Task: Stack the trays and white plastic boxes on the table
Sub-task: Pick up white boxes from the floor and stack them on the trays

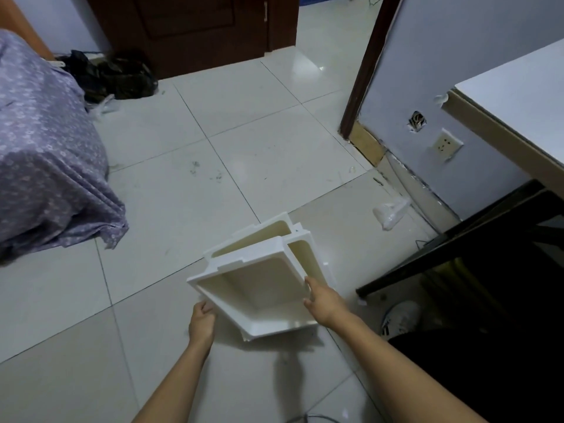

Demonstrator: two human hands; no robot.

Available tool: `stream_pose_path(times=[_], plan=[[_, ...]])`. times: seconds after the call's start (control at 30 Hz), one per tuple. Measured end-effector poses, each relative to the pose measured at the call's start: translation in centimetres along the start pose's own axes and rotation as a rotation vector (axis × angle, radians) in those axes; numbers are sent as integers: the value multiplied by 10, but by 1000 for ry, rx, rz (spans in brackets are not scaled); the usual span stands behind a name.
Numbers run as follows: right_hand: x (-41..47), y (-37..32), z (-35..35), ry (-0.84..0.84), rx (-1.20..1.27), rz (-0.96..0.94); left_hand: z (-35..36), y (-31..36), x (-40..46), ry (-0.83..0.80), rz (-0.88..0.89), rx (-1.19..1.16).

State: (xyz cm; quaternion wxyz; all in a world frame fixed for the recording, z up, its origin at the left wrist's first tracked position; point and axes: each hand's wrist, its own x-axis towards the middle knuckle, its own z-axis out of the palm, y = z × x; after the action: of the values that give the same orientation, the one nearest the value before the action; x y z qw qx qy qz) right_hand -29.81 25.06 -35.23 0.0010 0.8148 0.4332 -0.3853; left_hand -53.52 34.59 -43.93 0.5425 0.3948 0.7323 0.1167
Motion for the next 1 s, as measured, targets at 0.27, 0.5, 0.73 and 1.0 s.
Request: stream_pose_path(times=[0.27,0.5,0.73,1.0], plan=[[0,5,6,-42,-10,7,7,-1,21,-81,-10,-74],[-11,4,3,41,15,6,9,-3,8,9,73,-207],[-35,6,-23,241,73,-55,5,15,-39,230,222,-229],[-65,-15,-87,471,121,-143,-20,104,-78,306,541,-156]])
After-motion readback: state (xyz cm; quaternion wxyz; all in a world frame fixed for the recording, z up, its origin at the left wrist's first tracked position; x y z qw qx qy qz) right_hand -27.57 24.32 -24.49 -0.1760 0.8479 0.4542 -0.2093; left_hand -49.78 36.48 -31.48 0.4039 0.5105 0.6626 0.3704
